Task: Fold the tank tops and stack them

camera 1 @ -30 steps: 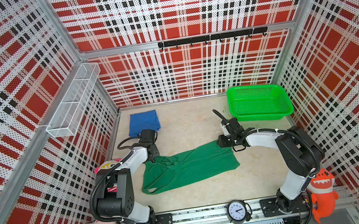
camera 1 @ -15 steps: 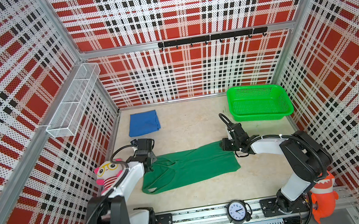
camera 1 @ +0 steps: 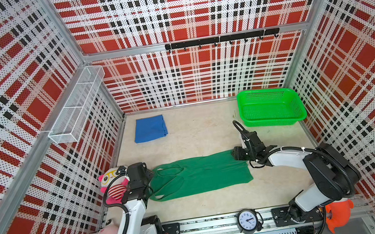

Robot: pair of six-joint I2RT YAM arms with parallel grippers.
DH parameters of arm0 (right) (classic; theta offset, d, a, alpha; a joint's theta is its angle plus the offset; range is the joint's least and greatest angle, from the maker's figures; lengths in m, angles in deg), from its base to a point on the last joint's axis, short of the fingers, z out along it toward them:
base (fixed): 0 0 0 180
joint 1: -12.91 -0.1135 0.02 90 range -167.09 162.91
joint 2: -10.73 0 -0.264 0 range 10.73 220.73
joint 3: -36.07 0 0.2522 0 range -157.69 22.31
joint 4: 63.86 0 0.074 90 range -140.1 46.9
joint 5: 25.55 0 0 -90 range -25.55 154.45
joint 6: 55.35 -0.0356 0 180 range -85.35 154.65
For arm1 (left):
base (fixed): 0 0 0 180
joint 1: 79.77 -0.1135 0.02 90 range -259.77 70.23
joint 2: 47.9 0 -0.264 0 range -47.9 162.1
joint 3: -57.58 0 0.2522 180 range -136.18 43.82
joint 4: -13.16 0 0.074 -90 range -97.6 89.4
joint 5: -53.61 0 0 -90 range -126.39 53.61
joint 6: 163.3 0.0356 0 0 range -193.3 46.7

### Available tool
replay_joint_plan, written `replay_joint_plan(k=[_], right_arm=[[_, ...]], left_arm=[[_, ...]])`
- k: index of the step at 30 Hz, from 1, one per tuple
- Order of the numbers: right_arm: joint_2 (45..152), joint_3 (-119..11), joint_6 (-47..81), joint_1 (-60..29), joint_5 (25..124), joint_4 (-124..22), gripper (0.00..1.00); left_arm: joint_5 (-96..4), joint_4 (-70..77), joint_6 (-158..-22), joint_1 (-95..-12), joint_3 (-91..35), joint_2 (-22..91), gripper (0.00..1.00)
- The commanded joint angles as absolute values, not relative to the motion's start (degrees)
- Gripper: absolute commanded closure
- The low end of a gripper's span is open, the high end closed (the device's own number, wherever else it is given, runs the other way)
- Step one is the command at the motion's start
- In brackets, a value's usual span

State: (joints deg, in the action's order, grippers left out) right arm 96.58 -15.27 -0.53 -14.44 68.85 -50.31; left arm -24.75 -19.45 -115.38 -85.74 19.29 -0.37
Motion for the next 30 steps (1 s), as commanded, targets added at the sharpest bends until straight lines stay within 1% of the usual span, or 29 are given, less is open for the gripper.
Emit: replay_joint_plan(k=[1, 3, 5, 8, 10, 12, 14, 16, 18, 20, 23, 27, 30], right_arm=[[92.2, -16.6, 2.6, -14.6, 70.2, -47.9, 0.31], [91.6, -16.5, 2.6, -14.6, 71.4, -47.9, 0.30], [92.3, -17.1, 2.5, -14.9, 71.8, -46.4, 0.33], [93.5, -19.1, 2.0, -17.2, 68.9, -42.6, 0.44], [94.4, -20.1, 1.2, -19.0, 67.3, -40.9, 0.54], [95.4, -19.9, 0.0, -19.9, 66.7, -40.4, 0.61], [96.2, -18.9, -1.4, -20.1, 66.0, -40.5, 0.65], [97.1, -17.4, -2.7, -20.1, 64.1, -41.5, 0.66], [98.2, -16.8, -3.3, -19.6, 62.9, -41.6, 0.66], [98.9, -16.8, -3.9, -18.3, 61.5, -41.0, 0.66], [97.2, -16.5, -3.9, -15.7, 59.8, -40.0, 0.66], [93.7, -18.8, -0.3, -14.1, 57.3, -35.9, 0.65], [92.5, -21.1, 1.6, -14.2, 58.2, -34.6, 0.64]], left_arm=[[-21.1, -21.4, -112.0, -82.3, 11.1, -0.3, 0.41], [-17.5, -24.5, -111.7, -76.7, 6.4, 2.1, 0.44], [-17.1, -26.2, -112.9, -69.8, 2.9, 6.7, 0.46], [-19.4, -24.6, -116.4, -59.7, 1.0, 14.6, 0.50], [-21.9, -20.6, -118.3, -56.0, 1.6, 19.4, 0.51], [-23.2, -16.7, -119.8, -54.9, 3.6, 22.7, 0.52], [-22.6, -13.6, -121.0, -55.4, 6.6, 22.9, 0.55], [-21.9, -11.0, -122.0, -58.0, 10.9, 20.5, 0.58], [-23.4, -8.0, -122.2, -62.9, 16.2, 17.1, 0.59], [-26.4, -5.4, -122.1, -70.0, 21.4, 13.7, 0.60], [-28.8, -4.5, -121.1, -76.5, 26.0, 10.7, 0.61], [-29.0, -6.0, -119.3, -78.7, 26.2, 9.4, 0.61], [-28.3, -9.1, -117.0, -78.6, 23.5, 9.4, 0.60]])
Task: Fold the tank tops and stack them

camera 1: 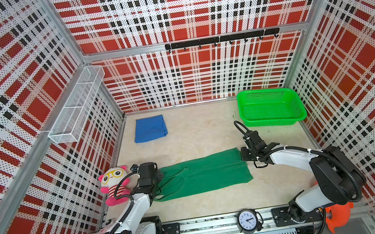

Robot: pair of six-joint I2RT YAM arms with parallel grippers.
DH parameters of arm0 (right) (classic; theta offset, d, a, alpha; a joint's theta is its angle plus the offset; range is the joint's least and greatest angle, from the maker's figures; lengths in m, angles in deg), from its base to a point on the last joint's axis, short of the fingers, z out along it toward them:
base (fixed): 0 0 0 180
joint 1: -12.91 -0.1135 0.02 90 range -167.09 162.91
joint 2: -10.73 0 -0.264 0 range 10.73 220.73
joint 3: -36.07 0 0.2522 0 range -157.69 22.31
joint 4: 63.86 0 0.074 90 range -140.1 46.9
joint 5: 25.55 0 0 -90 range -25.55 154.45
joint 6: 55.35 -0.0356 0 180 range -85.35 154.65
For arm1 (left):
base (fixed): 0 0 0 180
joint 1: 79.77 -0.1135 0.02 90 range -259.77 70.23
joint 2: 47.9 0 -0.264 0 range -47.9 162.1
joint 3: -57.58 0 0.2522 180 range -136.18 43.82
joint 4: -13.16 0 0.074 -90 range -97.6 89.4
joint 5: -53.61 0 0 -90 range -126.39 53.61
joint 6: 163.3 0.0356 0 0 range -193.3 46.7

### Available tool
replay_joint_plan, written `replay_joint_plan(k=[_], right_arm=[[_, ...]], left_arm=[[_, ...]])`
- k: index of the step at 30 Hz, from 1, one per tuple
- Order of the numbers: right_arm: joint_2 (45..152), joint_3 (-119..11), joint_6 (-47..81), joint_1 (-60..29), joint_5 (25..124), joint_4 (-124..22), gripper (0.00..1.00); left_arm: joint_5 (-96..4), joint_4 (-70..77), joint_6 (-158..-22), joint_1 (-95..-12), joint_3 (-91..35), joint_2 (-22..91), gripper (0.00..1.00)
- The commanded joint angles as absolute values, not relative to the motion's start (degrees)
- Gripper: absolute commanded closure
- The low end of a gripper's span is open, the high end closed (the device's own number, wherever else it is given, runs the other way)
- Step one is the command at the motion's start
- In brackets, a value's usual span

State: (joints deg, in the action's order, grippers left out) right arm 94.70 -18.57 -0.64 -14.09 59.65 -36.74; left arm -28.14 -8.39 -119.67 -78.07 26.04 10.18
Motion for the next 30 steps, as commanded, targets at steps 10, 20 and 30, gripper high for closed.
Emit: replay_joint_plan(k=[10, 20, 30], right_arm=[[103.9, -30.7, 4.4, -17.4, 63.0, -36.7, 0.77], [111.5, -33.5, 5.2, -16.2, 59.4, -34.8, 0.77], [109.0, -30.0, 3.4, -11.1, 58.7, -38.3, 0.71]], left_arm=[[-24.1, -16.2, -114.0, -71.0, 13.4, 11.4, 0.52], [-23.1, -15.6, -113.9, -73.4, 18.5, 12.3, 0.45], [-18.8, -20.6, -111.1, -77.8, 14.2, 3.5, 0.37]])
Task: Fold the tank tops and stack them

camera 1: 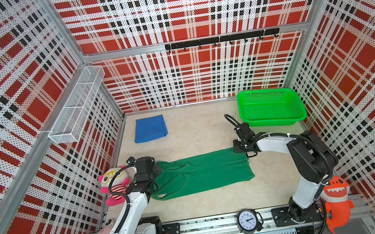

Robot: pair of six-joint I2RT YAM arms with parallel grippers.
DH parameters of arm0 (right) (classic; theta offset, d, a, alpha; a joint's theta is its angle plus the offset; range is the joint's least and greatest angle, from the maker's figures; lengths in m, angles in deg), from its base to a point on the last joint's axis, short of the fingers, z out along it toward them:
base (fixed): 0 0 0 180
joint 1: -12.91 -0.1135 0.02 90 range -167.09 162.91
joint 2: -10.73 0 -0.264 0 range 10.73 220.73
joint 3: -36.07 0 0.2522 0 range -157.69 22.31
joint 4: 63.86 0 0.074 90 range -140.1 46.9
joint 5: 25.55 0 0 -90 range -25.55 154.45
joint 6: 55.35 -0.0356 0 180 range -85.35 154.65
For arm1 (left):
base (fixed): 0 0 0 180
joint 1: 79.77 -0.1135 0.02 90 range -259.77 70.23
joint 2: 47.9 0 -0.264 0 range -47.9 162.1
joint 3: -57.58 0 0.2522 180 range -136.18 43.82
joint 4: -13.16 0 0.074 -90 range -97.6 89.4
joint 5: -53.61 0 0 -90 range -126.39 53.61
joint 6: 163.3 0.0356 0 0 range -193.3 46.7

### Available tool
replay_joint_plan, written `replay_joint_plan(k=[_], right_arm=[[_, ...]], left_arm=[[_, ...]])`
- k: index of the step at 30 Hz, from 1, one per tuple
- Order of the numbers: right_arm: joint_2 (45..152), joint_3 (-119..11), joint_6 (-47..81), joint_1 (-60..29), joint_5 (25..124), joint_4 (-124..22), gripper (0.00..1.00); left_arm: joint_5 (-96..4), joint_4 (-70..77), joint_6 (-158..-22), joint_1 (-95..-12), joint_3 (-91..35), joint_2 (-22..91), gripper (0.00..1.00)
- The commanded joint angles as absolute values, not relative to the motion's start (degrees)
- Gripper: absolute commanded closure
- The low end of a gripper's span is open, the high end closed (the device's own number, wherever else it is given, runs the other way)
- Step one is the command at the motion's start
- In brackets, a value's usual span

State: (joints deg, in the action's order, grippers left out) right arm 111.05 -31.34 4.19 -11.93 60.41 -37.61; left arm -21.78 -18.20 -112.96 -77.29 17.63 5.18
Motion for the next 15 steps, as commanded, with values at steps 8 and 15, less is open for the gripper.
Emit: replay_joint_plan(k=[8, 15], right_arm=[[101.5, -27.5, 5.2, -10.6, 59.9, -37.8, 0.63], [93.5, -17.3, 5.8, -7.7, 76.5, -52.2, 0.93]], left_arm=[[-23.5, -22.8, -117.4, -71.0, 11.8, 1.7, 0.39], [-26.6, -11.8, -126.7, -60.5, 21.2, 7.9, 0.46]])
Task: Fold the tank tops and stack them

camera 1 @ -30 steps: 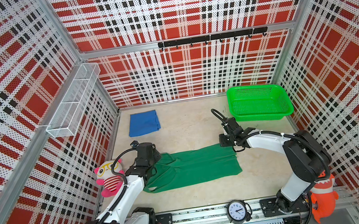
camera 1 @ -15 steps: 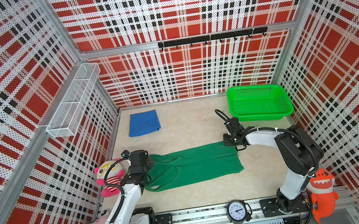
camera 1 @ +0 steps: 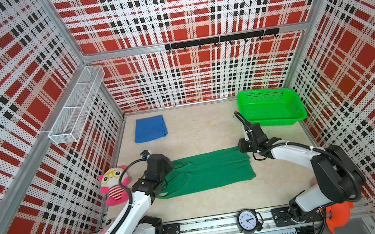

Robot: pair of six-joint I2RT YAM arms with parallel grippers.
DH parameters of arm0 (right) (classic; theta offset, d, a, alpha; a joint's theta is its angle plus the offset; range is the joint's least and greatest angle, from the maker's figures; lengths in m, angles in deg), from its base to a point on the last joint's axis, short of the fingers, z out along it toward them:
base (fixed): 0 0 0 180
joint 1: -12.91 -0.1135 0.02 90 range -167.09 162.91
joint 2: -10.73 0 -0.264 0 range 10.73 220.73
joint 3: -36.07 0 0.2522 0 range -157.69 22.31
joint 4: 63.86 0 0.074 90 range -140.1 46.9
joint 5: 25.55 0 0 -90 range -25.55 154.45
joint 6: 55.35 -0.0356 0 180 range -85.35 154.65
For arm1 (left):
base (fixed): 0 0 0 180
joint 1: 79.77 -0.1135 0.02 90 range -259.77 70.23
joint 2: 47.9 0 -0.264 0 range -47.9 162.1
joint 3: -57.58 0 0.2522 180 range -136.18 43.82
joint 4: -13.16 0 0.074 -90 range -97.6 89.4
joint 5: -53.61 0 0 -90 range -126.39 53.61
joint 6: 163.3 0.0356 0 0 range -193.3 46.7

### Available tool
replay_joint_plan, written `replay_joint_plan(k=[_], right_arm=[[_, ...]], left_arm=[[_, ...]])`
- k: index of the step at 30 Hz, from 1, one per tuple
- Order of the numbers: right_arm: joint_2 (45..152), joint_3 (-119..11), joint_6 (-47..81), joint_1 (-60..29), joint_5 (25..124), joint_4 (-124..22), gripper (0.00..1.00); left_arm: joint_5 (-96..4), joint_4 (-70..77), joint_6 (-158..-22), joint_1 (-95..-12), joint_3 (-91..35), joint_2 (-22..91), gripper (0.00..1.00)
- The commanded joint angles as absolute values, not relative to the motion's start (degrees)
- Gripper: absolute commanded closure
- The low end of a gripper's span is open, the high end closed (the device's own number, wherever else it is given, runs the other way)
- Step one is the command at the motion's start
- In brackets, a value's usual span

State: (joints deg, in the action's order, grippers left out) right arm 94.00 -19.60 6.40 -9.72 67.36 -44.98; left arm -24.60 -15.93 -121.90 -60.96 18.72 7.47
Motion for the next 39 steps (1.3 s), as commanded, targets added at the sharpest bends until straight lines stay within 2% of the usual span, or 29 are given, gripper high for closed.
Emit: replay_joint_plan(k=[1, 3, 5, 7, 14, 20, 26, 30, 33, 36, 39], right_arm=[[94.5, -17.7, 6.3, -7.4, 80.0, -52.2, 1.00], [96.4, -20.2, 8.2, -8.9, 79.3, -48.7, 1.00], [98.6, -23.8, 10.7, -13.4, 69.4, -42.5, 1.00], [101.6, -27.0, 11.2, -16.0, 63.9, -37.5, 1.00], [106.1, -26.0, 8.9, -17.4, 62.3, -36.3, 1.00], [104.4, -21.2, 6.7, -17.6, 61.5, -35.5, 1.00], [98.5, -12.4, -2.7, -20.5, 62.9, -36.4, 1.00], [93.7, -7.4, -12.5, -27.2, 66.2, -39.8, 1.00], [90.1, -8.3, -15.4, -31.7, 64.3, -37.6, 1.00], [86.8, -11.9, -14.1, -31.8, 60.3, -33.4, 0.77], [86.8, -17.5, -10.4, -31.6, 57.2, -28.8, 0.65]], left_arm=[[-26.9, -10.3, -127.5, -60.3, 22.2, 8.1, 0.47], [-27.2, -9.2, -128.0, -60.3, 23.3, 8.5, 0.50], [-26.9, -9.0, -128.0, -60.3, 24.4, 9.3, 0.55], [-26.9, -8.0, -128.0, -60.6, 25.9, 10.2, 0.58], [-30.7, 1.4, -127.9, -64.0, 30.5, 15.8, 0.61], [-31.6, 9.4, -124.8, -64.3, 26.7, 27.5, 0.61], [-34.1, 13.3, -118.4, -62.7, 11.1, 46.5, 0.61], [-36.9, 10.8, -112.4, -59.6, -6.3, 61.4, 0.60], [-40.5, 7.3, -106.8, -57.6, -19.4, 70.5, 0.57], [-42.5, 1.9, -100.7, -56.4, -31.1, 75.6, 0.50], [-42.5, -3.9, -96.0, -56.2, -38.7, 75.9, 0.41]])
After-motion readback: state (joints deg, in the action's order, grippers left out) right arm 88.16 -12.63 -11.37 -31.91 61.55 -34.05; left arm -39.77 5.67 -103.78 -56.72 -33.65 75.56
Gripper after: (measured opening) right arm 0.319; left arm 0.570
